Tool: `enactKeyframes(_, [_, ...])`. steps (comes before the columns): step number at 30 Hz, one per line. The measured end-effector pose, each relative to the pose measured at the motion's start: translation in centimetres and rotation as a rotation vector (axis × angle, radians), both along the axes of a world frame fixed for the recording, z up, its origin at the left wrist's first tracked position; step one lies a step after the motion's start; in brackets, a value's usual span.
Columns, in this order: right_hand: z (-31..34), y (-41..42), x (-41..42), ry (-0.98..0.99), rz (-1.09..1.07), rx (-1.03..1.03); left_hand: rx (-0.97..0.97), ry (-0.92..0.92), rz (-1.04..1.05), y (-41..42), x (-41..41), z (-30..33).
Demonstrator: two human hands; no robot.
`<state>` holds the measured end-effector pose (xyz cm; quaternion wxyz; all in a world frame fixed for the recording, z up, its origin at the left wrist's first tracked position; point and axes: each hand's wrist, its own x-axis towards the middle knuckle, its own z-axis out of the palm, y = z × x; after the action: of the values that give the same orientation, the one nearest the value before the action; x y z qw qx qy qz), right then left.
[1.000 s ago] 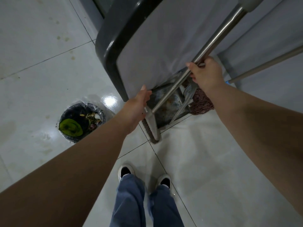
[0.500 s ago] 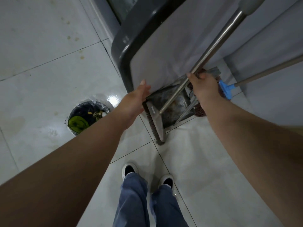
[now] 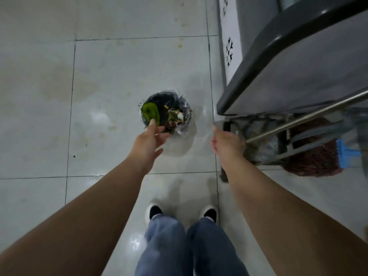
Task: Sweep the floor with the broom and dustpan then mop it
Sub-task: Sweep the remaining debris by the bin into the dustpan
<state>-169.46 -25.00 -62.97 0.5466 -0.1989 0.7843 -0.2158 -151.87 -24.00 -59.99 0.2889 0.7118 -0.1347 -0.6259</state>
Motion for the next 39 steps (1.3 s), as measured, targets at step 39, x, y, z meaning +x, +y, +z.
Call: enactKeyframes(39, [-24.4,8.1,-10.9,-0.250,-0.164,-0.218,-0.276,0.028,-0.252,-2.0,-3.4,-28.0])
